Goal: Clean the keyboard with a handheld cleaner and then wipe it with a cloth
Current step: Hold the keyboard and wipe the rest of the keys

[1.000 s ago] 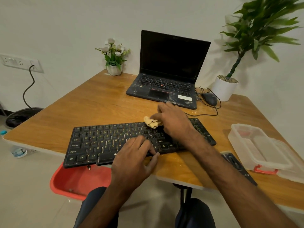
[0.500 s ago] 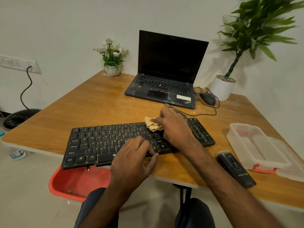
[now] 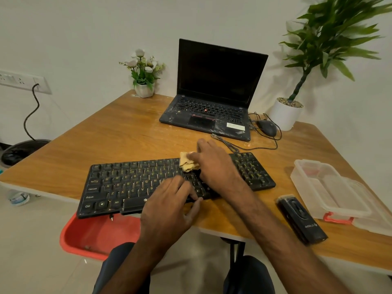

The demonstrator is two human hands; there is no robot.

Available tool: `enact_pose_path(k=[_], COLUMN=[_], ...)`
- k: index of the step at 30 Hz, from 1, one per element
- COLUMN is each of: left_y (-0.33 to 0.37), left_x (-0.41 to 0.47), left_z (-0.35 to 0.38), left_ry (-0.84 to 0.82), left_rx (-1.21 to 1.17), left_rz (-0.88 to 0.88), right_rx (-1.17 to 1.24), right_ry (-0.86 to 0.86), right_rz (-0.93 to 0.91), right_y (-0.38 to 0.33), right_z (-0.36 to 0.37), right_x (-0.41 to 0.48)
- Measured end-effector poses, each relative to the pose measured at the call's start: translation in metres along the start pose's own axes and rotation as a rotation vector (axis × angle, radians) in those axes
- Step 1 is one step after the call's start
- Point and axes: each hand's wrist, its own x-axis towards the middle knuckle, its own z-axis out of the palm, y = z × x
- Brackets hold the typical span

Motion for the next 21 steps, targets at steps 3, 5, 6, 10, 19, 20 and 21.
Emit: enact_pose_path(k=[3,5,6,10,19,20,21], left_y=[-0.001,0.0,0.0,0.0,0.002,0.002,0.001], left_x=[0.001,0.001,0.001,0.001,0.0,0.0,0.001], left_z=[0.0,-0.001,-0.001,0.0,-0.001,-0.001,-0.002], left_ry=[0.002,-0.003,0.002,0.018,0.025,0.027,0.028], left_rx=[-0.006,-0.014,-0.021,-0.028,-0.021,-0.019,-0.018], left_rz=[0.008,0.013,0.012,0.019,0.012,0.009,0.011], right_rx=[0.014,0.008,-0.005,0.022,0.078,0.079,0.058], right_ry=[0.012,0.029,0.036,-0.002,0.023,0.029,0.035], right_rz=[-0.067,0.027,0.074,-0.013,-0.023,-0.064,-0.078], right_y=[-0.004,0.011,0.016,0.004,0.001,-0.006,-0.004], right_z=[0.004,0.005,0.004,0.004,0.008,0.009,0.009], right_x=[0.0,0.002,0.002,-0.003,-0.003,-0.005,-0.004])
